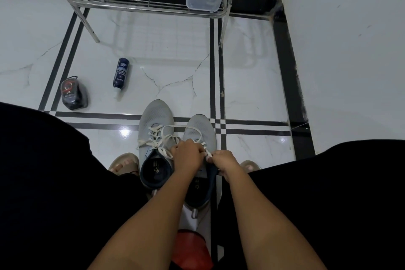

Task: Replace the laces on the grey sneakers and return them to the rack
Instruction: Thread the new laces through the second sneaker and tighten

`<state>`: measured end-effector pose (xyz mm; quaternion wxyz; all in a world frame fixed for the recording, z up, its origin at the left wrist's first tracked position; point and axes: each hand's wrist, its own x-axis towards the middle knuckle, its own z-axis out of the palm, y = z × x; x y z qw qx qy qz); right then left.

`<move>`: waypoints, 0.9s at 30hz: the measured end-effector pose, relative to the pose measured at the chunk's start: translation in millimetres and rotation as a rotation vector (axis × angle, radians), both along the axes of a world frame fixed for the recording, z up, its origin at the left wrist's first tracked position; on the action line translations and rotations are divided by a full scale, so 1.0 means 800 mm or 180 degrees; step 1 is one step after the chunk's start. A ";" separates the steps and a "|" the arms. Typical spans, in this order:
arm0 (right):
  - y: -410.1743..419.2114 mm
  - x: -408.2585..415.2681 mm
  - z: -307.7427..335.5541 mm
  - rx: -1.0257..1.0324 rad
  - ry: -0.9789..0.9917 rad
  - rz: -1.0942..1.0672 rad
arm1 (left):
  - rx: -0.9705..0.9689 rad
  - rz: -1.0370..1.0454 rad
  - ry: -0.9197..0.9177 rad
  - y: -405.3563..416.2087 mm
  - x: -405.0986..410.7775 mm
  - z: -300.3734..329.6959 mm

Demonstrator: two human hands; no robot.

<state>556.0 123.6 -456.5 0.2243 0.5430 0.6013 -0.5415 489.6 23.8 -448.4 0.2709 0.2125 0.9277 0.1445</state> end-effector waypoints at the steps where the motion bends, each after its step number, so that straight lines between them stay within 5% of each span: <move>1: 0.000 0.001 0.002 -0.0233 0.0040 -0.0357 | -0.0014 -0.0030 0.0047 0.001 0.001 0.000; 4: -0.003 0.002 0.013 -0.0700 0.0265 -0.1196 | -0.0033 -0.0080 0.0096 0.001 0.002 0.002; 9: -0.007 -0.007 0.013 -0.0300 0.0278 -0.1497 | -0.0168 0.0266 0.0571 -0.016 0.016 0.006; 12: 0.019 -0.015 0.039 -0.0067 0.0318 -0.2358 | -0.0182 0.0489 0.0632 -0.027 0.018 0.010; 15: 0.081 -0.019 0.080 0.1129 0.0752 -0.3091 | -0.0260 0.0366 0.0709 -0.032 0.018 0.014; 17: 0.104 -0.024 0.111 0.2792 0.1301 -0.3412 | -0.0380 0.0241 0.0861 -0.033 0.020 0.017; 19: 0.094 -0.038 0.121 0.3082 0.1355 -0.2322 | -0.0453 0.0140 0.0909 -0.034 0.023 0.021; 23: 0.035 -0.024 0.047 0.1521 0.0150 0.0743 | -0.0336 0.0087 0.0623 -0.035 0.023 0.026; 25: 0.001 -0.006 0.013 0.0967 -0.0244 0.1198 | -0.0226 0.0193 0.0456 -0.038 0.024 0.028; 27: -0.012 0.004 0.016 0.0699 -0.0164 0.0781 | -0.0231 0.0198 0.0394 -0.039 0.023 0.030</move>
